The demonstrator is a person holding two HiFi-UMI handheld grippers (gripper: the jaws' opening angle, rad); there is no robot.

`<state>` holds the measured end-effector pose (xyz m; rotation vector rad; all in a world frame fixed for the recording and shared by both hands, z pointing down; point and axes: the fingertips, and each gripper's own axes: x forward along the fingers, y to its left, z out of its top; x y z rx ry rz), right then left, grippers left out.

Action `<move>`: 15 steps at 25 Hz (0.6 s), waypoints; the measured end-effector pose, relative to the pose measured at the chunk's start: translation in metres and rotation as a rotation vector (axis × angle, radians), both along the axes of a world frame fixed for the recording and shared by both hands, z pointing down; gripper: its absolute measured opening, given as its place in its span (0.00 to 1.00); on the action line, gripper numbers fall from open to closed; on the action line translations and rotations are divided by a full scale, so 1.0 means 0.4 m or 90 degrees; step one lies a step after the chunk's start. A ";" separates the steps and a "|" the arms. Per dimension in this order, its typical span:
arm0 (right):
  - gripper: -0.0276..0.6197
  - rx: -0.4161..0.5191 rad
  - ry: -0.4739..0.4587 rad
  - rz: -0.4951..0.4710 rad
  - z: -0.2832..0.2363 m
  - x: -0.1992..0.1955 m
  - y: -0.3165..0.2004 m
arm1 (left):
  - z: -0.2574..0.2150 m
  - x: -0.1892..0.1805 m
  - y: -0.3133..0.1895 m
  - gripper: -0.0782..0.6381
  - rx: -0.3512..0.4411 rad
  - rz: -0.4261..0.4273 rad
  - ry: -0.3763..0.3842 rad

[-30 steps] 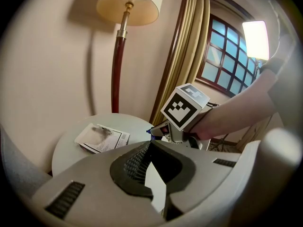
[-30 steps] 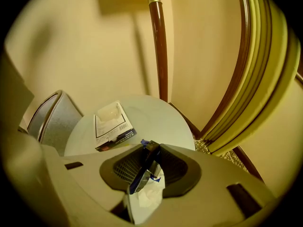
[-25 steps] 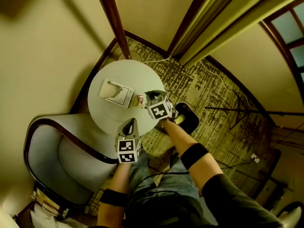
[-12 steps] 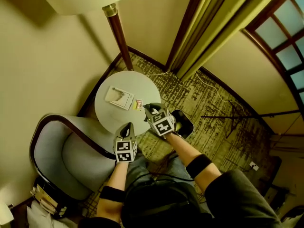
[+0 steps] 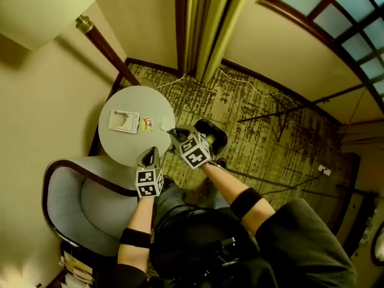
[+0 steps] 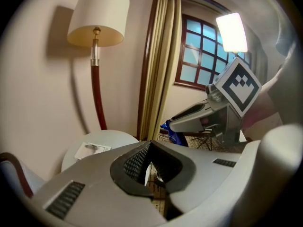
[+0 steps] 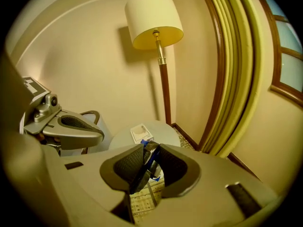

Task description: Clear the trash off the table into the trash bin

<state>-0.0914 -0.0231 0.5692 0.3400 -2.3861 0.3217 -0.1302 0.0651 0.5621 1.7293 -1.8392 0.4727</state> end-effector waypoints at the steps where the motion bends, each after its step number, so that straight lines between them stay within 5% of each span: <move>1: 0.23 -0.001 0.002 0.017 0.004 0.039 -0.016 | 0.002 0.034 -0.023 0.11 -0.001 0.022 0.001; 10: 0.23 -0.008 0.036 0.230 0.059 0.499 -0.173 | 0.014 0.399 -0.234 0.11 0.012 0.221 0.023; 15: 0.23 -0.010 0.052 0.287 0.115 0.627 -0.201 | 0.069 0.511 -0.276 0.11 0.002 0.288 0.019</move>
